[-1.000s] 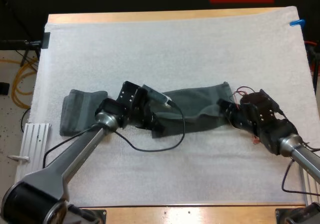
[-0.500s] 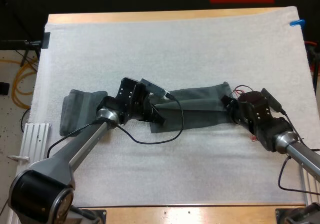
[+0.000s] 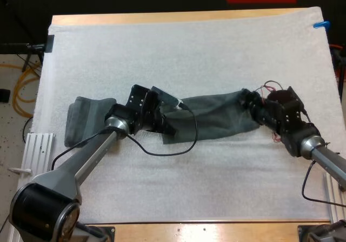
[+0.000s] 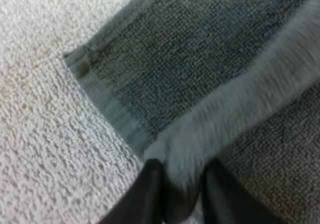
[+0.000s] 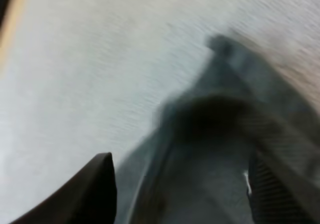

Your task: Pick towel from pile fold and stack

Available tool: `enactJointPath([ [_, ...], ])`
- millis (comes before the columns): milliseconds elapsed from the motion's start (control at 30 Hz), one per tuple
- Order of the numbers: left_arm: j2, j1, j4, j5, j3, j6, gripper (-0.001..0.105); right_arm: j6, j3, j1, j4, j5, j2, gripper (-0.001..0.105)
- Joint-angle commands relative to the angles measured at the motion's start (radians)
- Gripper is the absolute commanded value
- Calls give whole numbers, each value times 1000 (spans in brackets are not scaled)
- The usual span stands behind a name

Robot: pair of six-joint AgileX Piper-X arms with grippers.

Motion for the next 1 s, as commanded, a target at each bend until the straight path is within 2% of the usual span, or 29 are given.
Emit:
enactJointPath([
  [0,-1,-1,-14,-17,0,11,30,-18,-2,-3,-40,-13,-3,57],
  [100,-1,-1,-45,-17,0,15,41,-75,-2,-3,-97,-10,-3,57],
  [233,-6,-1,-62,-17,-11,27,42,-159,-5,-3,-128,-13,-7,57],
  [333,-25,-1,-53,-19,-34,54,42,-267,-8,-3,-123,-13,-25,57],
  [400,-62,-1,-50,-44,-48,72,42,-346,-8,-3,-115,-13,-54,57],
  [533,-151,-1,-27,-69,-65,72,42,-420,-10,-3,-97,-1,-114,57],
  [667,-286,-1,41,-69,-84,51,42,-530,-50,-3,56,53,-196,57],
  [800,-444,-1,86,-69,-92,-29,42,-670,-113,-3,277,120,-272,57],
  [967,-638,-1,106,-53,-92,-122,42,-767,-187,-3,518,206,-361,57],
])
